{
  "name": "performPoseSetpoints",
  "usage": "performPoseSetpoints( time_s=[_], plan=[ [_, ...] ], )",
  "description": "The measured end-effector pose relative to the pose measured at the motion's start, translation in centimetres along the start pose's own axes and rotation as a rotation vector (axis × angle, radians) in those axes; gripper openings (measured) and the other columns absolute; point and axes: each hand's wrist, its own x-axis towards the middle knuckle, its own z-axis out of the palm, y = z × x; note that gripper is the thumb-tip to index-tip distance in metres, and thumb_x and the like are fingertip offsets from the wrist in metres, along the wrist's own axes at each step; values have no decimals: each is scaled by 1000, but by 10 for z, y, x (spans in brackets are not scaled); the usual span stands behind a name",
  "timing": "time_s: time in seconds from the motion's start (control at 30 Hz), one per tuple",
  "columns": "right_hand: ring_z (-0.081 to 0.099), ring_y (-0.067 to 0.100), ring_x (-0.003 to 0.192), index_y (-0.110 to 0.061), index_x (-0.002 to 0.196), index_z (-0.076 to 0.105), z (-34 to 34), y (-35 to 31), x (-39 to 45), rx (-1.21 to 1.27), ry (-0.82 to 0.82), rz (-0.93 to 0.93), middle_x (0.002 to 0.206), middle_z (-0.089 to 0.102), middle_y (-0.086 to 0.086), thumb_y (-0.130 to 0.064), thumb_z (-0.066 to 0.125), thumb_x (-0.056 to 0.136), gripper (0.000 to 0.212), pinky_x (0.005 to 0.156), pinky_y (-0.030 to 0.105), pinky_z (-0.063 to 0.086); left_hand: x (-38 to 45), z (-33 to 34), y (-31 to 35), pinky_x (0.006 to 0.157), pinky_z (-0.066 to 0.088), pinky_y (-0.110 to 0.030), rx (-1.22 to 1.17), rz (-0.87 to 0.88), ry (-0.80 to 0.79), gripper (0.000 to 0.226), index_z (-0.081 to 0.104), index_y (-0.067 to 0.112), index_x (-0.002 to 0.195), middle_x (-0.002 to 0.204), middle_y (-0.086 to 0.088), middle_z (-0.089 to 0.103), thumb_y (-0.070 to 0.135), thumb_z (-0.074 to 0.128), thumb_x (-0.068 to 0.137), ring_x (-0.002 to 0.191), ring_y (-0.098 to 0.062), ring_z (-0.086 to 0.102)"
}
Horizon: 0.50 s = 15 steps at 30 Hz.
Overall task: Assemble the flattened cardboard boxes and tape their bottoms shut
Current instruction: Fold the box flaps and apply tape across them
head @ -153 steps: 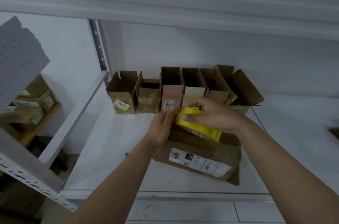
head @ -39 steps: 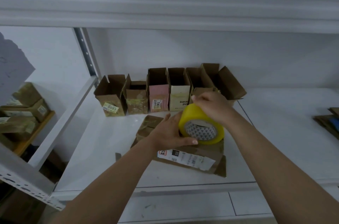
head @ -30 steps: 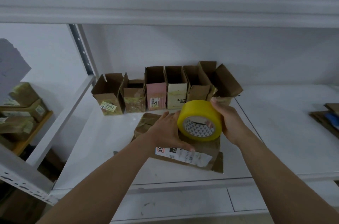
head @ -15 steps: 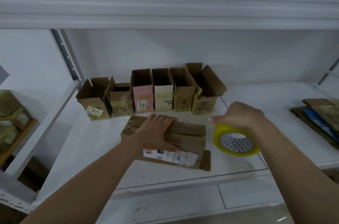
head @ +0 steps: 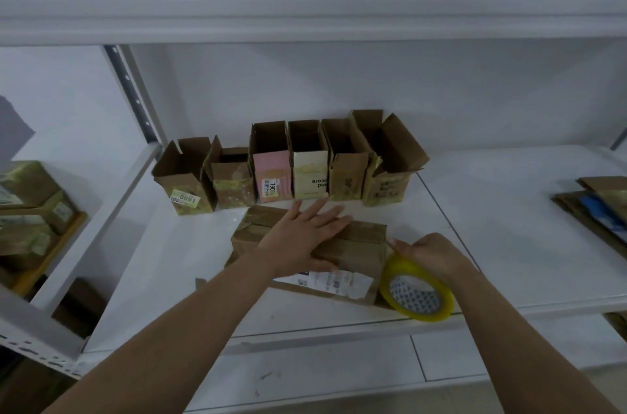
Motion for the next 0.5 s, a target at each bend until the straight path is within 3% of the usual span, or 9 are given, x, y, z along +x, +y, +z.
performPoseSetpoints(
  time_s=[0.1,0.17,0.37,0.43,0.5],
  plan=[
    [66,23,73,-12,66,63,0,2,0,-16,32,-28,69,66,5,-83,56,70,71,81,41,54,-9,7,21,122,2,-41,-83,77,99,64,8,30,154,160,14,6,45,41,100,148,-8,-5],
    [64,23,68,-13,58,57,1,2,-3,-16,32,-53,62,61,4,-79,58,73,68,74,38,51,-15,14,32,122,12,-37,-189,14,141,55,21,32,152,158,18,17,37,42,101,146,0,0],
    [62,20,64,-9,59,60,-4,-2,-13,102,16,-83,63,63,6,-66,68,75,59,56,29,41,-14,9,40,122,10,-37,-246,-80,170,53,31,32,150,157,18,22,34,49,99,147,-3,7],
    [64,21,67,-5,65,64,-4,-3,-14,99,17,-82,69,67,9,-66,67,75,62,57,29,44,-23,12,43,121,11,-43,-312,-117,305,53,42,26,145,154,11,34,43,50,96,147,-10,16],
    [65,24,68,-3,65,63,-2,-3,-16,97,29,-78,70,67,13,-66,66,76,64,60,30,46,-40,16,39,119,19,-41,-498,-279,626,47,55,19,135,146,4,48,44,50,95,143,-13,29]
  ],
)
